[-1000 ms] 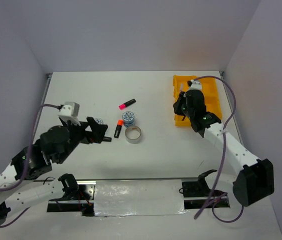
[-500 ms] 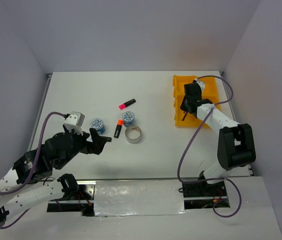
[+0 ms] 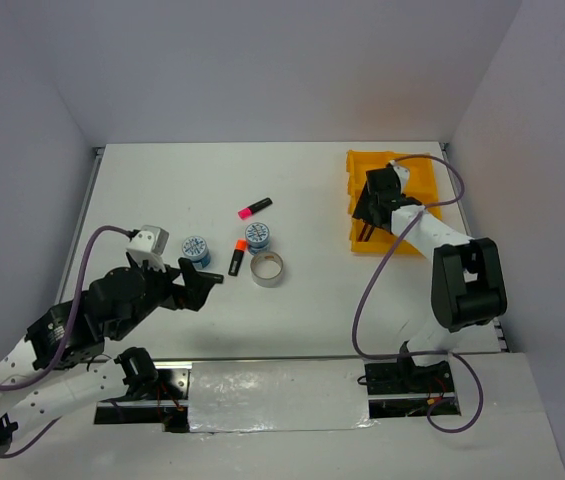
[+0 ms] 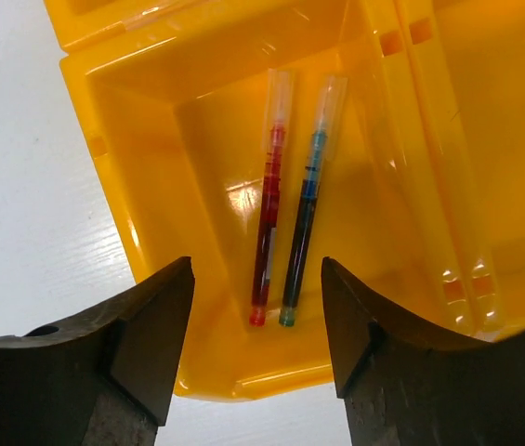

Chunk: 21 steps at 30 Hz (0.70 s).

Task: Sort the stationery into containers
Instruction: Place the pen in the storage box.

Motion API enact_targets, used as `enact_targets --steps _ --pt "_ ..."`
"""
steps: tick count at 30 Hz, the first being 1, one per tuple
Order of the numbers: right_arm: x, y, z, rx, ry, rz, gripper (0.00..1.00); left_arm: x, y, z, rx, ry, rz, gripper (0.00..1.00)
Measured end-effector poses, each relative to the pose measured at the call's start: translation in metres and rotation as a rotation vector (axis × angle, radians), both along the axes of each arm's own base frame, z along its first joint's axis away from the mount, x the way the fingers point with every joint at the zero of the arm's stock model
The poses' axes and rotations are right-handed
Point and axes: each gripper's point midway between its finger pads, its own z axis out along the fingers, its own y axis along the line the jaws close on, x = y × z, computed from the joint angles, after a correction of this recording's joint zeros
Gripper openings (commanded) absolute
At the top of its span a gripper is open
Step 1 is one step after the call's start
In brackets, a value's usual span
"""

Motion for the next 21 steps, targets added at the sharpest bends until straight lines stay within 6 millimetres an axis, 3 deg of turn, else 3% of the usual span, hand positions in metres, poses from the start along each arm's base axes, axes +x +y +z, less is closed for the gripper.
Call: enact_targets --steps 3,5,9,10,12,15,17,21 --pt "0.0 0.0 0.005 0.003 -0.009 0.002 0.67 0.003 0.001 -0.003 0.012 0.008 0.022 0.99" --pt "-0.001 0.002 0.018 0.014 -0.038 0.009 0.69 0.006 0.005 -0.009 0.028 0.03 0.065 0.99" --pt "-0.012 0.02 0.076 0.025 -0.179 0.082 0.73 0.015 0.019 -0.026 0.092 0.102 0.206 0.99" --pt "-0.016 0.032 0.095 0.031 -0.225 0.122 0.86 0.018 0.021 -0.03 0.11 0.119 0.237 0.99" --pt "-0.034 0.069 0.132 0.043 -0.318 0.244 0.87 0.026 0.024 -0.04 0.158 0.158 0.292 0.99" --pt "-0.062 0.127 0.16 0.085 -0.382 0.439 1.0 0.051 0.031 -0.056 0.172 0.242 0.369 0.99" --pt "-0.074 0.155 0.16 0.105 -0.371 0.538 1.0 0.077 0.049 -0.066 0.129 0.316 0.456 0.96" --pt "-0.089 0.187 0.116 0.073 -0.239 0.635 0.99 0.112 0.09 -0.069 0.135 0.4 0.578 0.95"
